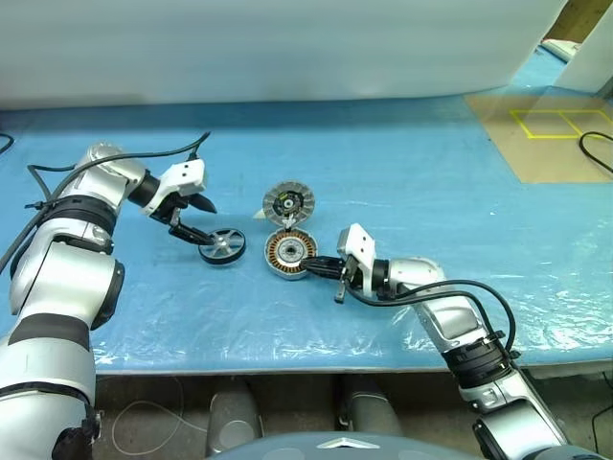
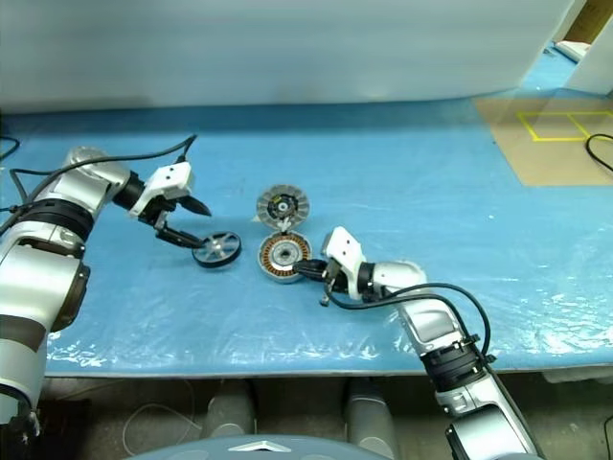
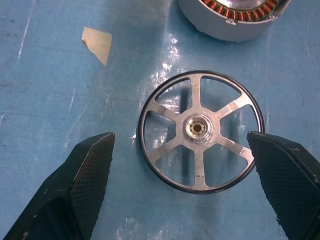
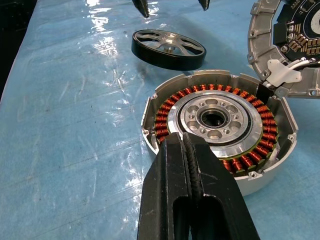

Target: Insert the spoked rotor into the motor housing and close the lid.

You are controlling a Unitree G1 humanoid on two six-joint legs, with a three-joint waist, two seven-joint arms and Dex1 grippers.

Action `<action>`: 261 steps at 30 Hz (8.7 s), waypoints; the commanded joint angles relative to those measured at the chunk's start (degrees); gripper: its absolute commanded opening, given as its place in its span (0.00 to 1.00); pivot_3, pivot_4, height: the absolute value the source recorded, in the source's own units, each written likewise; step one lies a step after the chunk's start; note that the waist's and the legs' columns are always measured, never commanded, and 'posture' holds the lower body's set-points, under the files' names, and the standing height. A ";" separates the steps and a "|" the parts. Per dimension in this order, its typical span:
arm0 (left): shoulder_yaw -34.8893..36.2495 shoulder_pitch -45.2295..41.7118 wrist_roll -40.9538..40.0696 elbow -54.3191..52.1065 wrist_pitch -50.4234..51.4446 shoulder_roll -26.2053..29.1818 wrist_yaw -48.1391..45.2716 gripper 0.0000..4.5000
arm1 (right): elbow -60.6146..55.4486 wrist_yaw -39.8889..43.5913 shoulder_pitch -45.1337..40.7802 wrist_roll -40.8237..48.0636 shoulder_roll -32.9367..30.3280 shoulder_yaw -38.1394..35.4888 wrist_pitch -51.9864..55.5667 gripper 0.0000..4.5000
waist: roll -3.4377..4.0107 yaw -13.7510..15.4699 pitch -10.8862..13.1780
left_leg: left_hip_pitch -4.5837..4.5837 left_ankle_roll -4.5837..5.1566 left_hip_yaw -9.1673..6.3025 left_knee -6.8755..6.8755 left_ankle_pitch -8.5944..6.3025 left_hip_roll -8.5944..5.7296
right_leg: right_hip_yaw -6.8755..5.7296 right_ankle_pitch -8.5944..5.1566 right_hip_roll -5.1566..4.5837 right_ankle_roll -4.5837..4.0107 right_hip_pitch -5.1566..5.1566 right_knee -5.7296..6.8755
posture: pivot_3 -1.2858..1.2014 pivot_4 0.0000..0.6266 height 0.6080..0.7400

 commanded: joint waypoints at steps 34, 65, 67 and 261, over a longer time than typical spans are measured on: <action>-8.28 -3.14 -1.20 2.22 0.39 -2.45 -0.28 0.76 | -3.49 -6.07 4.29 -0.45 2.52 1.35 0.24 0.00 | -0.02 -0.01 0.01 | 0.05 -0.01 -0.02 -0.01 0.00 -0.01 | 0.00 0.00 0.00 0.01 0.11 -0.07 | 0.52 0.24 1.00; -6.37 -0.93 -1.12 2.08 1.62 -4.34 -0.28 0.34 | -3.45 -6.58 4.24 -0.92 2.35 1.67 0.08 0.00 | -0.02 0.03 0.01 | 0.10 -0.01 -0.03 -0.02 0.00 -0.01 | 0.00 0.00 -0.01 0.00 0.20 -0.15 | 0.52 0.24 1.00; -6.28 -0.87 -1.10 2.01 1.63 -4.25 -0.28 0.31 | -3.41 -6.59 4.15 -0.92 2.45 1.70 0.10 0.00 | -0.02 0.08 0.02 | 0.11 -0.01 -0.03 -0.05 0.00 -0.03 | 0.01 0.00 -0.02 0.00 0.28 -0.17 | 0.52 0.24 1.00; 22.20 50.28 -28.66 -67.45 28.17 -7.48 26.59 1.00 | 6.44 -0.63 -7.69 13.98 3.15 -11.78 12.71 0.00 | 0.06 -0.58 0.06 | 0.02 0.00 0.06 -0.36 0.00 0.01 | -0.06 0.00 0.03 0.00 0.02 -0.49 | 0.52 0.24 1.00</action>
